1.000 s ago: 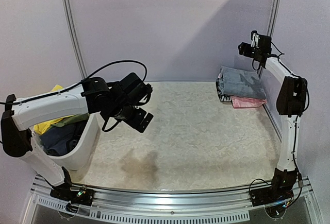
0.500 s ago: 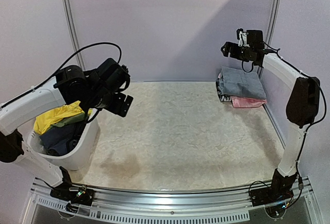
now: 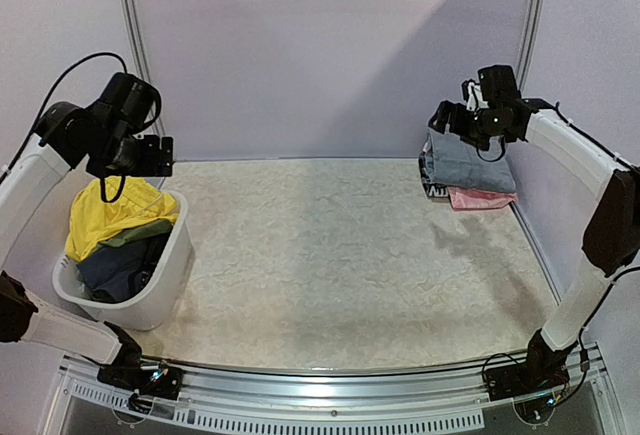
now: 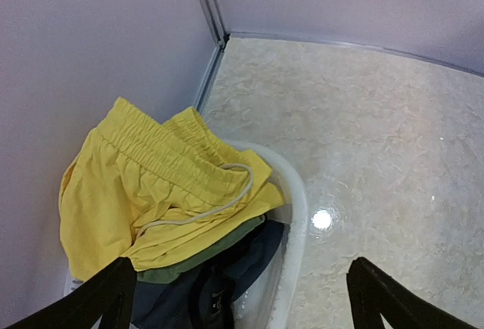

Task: Fold and stack the mixed laundry pile
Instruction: Pick up the crumpled shorts and place them in the bin.

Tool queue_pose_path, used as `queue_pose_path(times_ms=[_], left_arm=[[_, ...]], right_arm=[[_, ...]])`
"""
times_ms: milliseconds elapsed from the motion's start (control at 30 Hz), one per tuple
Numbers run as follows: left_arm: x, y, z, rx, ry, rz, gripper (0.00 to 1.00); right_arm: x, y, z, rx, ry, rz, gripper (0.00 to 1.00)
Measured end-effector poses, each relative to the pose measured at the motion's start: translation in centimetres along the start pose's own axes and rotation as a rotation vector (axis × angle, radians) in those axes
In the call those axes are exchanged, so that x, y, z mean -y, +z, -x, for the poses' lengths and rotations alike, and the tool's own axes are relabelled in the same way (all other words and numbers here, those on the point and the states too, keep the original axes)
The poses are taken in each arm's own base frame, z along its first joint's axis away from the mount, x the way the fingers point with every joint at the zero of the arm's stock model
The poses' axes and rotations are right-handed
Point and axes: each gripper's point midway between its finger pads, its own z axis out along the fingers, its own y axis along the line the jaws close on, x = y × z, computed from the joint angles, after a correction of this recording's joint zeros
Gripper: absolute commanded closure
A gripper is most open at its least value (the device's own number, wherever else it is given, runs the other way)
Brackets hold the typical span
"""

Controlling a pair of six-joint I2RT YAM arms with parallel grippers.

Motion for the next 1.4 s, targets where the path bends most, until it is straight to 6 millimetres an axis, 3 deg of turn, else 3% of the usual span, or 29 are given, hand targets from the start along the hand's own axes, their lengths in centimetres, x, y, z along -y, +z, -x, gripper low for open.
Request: queue_pose_path(times_ms=[133, 267, 467, 633, 833, 1100, 1267, 1400], left_arm=[[-3.4, 1.9, 0.4, -0.08, -0.085, 0.087, 0.05], [-4.9, 5.4, -0.6, -0.21, -0.126, 0.145, 0.07], [-4.6, 10.5, -3.0, -0.383, -0.093, 0.172, 0.1], [-3.6, 13.3, -4.7, -0.479, -0.022, 0.17, 0.15], [-3.5, 15.1, -5.8, -0.536, 0.056, 0.199, 0.23], [-4.0, 16.2, -6.4, -0.561, 0.137, 0.233, 0.32], [-3.9, 17.1, -7.0, -0.572, 0.171, 0.241, 0.51], [-3.9, 17.7, -7.3, -0.568, 0.193, 0.246, 0.85]], right_arm=[[0.1, 0.5, -5.5, -0.13, 0.03, -0.017, 0.01], [-0.6, 0.1, -8.0, -0.189, 0.039, -0.016, 0.01], [-1.4, -1.1, -8.1, -0.19, 0.046, -0.002, 0.01], [-1.4, -1.9, -8.3, -0.2, 0.046, -0.006, 0.01], [-0.9, -2.3, -9.4, -0.226, 0.049, -0.021, 0.01], [-0.6, -2.5, -9.8, -0.237, 0.053, -0.027, 0.01], [-0.6, -2.5, -9.9, -0.239, 0.052, -0.027, 0.01], [-0.8, -2.5, -10.1, -0.248, 0.053, -0.016, 0.01]])
